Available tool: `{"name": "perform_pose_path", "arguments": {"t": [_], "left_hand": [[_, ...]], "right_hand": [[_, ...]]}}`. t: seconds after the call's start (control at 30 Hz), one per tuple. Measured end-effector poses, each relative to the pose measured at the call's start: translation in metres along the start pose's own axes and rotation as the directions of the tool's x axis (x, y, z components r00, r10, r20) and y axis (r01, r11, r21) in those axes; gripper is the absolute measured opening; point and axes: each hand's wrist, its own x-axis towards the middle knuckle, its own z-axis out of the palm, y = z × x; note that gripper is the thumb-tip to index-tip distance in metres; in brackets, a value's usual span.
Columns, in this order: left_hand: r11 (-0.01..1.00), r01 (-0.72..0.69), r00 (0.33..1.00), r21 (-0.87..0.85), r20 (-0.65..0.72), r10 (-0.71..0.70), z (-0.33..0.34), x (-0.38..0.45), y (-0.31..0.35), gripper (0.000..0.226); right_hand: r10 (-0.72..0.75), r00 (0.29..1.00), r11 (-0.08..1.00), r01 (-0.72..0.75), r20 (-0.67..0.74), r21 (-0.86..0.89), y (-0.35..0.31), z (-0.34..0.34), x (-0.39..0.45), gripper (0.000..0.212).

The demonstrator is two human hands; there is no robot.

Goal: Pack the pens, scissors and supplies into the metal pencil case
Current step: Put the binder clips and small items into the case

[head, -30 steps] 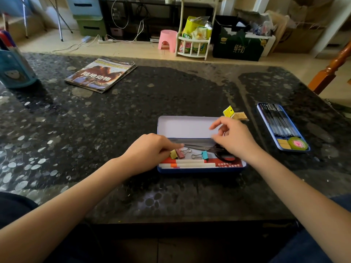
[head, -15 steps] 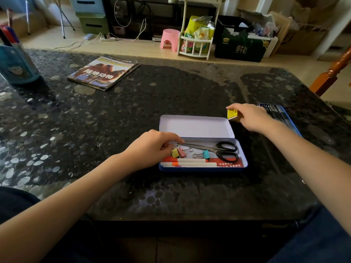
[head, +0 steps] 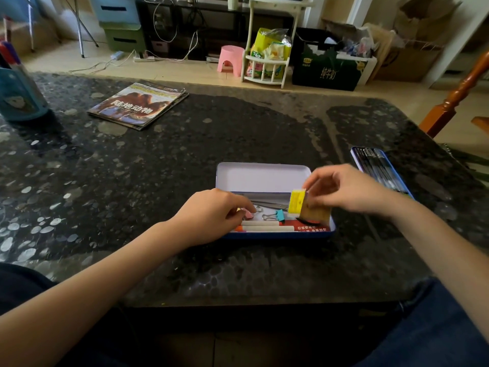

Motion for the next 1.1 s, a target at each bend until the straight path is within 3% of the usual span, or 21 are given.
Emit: {"name": "perform_pose_path", "arguments": {"t": [0.07,0.2,0.4,0.5,0.7,0.87,1.1], "left_hand": [[1.000,-0.001,1.000,0.008,0.023,0.001,0.000,-0.002,0.002,0.027],[1.000,-0.003,1.000,0.009,0.025,0.002,0.003,-0.003,0.000,0.027],[0.999,-0.040,0.999,-0.011,0.012,0.040,0.011,-0.002,0.001,0.027],[0.991,-0.136,0.991,-0.005,-0.002,0.136,0.016,0.001,0.006,0.031],[0.959,-0.284,0.951,-0.007,0.124,0.283,0.023,0.015,0.027,0.051],[0.959,-0.284,0.948,0.021,0.157,0.277,0.037,0.027,0.038,0.051],[0.956,-0.292,0.948,-0.024,0.128,0.293,0.035,0.031,0.045,0.044]], "right_hand": [[0.027,0.996,0.994,-0.018,0.084,-0.107,-0.003,0.008,-0.007,0.020],[0.056,0.998,0.970,-0.058,-0.018,-0.237,0.002,0.012,-0.005,0.016],[0.063,0.997,0.974,-0.070,-0.039,-0.216,0.003,0.019,0.004,0.017],[0.100,0.995,0.964,-0.098,-0.007,-0.246,0.002,0.019,0.006,0.011],[0.133,0.989,0.922,-0.148,-0.065,-0.359,0.001,0.014,-0.001,0.011],[0.168,0.975,0.911,-0.210,-0.146,-0.354,0.002,0.016,0.000,0.007],[0.198,0.977,0.924,-0.212,-0.077,-0.319,0.001,0.012,-0.002,0.007]]}}
